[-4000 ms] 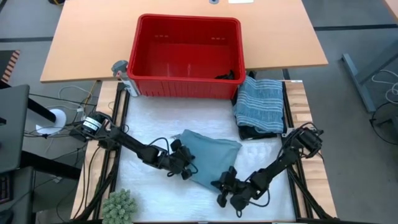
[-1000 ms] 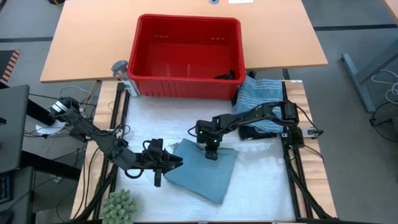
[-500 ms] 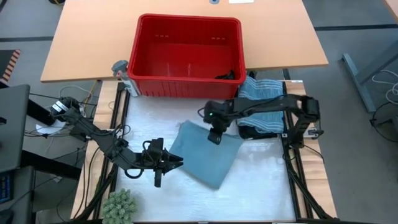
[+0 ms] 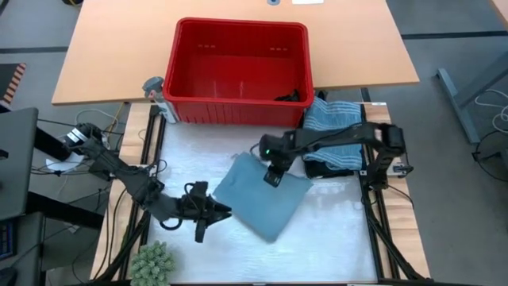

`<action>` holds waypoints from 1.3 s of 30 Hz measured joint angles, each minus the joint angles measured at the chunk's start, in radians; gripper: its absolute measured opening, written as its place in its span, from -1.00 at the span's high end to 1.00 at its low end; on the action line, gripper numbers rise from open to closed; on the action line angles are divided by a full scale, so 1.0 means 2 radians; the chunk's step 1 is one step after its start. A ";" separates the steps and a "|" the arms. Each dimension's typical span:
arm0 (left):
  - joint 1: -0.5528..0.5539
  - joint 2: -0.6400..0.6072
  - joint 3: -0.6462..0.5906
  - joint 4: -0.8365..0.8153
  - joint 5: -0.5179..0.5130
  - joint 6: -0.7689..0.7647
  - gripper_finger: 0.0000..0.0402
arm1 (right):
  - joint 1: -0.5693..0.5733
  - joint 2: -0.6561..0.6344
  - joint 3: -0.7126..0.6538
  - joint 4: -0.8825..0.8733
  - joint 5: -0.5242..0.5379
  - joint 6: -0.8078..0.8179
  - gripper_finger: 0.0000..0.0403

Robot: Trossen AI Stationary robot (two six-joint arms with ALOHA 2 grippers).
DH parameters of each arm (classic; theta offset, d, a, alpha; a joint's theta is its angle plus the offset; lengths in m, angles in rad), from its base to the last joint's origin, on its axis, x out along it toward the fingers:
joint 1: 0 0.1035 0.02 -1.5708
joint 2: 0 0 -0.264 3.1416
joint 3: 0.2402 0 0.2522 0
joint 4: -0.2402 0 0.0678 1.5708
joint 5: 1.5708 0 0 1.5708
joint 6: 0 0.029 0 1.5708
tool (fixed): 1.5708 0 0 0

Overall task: Fold Laundry from Bin
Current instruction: Stack the folded light blue pants on top of the folded light blue shirt

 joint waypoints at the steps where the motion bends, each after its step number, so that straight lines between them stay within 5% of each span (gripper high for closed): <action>1: -0.009 0.000 -0.003 -0.011 -0.011 -0.027 0.64 | 0.007 0.011 0.000 0.007 -0.001 0.001 0.69; 4: -0.052 -0.001 -0.034 -0.056 -0.097 -0.151 0.69 | 0.022 0.034 0.001 0.026 -0.008 0.002 0.69; 7: -0.095 0.001 -0.090 -0.100 -0.163 -0.368 0.76 | 0.027 0.050 0.001 0.032 -0.019 0.002 0.69; 11: -0.128 0.036 -0.164 -0.017 -0.217 -0.569 0.72 | 0.022 0.052 0.001 0.041 -0.020 0.010 0.69; 15: -0.122 0.100 -0.176 0.099 -0.243 -0.602 0.48 | 0.006 0.052 0.000 0.088 -0.027 0.033 0.69; 22: -0.114 0.189 -0.148 0.121 -0.294 -0.750 0.12 | -0.050 0.056 0.001 0.110 -0.010 0.082 0.69; 29: -0.104 0.218 -0.132 0.119 -0.294 -0.783 0.08 | -0.076 0.057 0.001 0.082 0.004 0.114 0.69; 39: -0.042 0.221 -0.132 0.082 -0.294 -0.791 0.09 | -0.019 0.057 0.001 0.133 0.022 0.228 0.69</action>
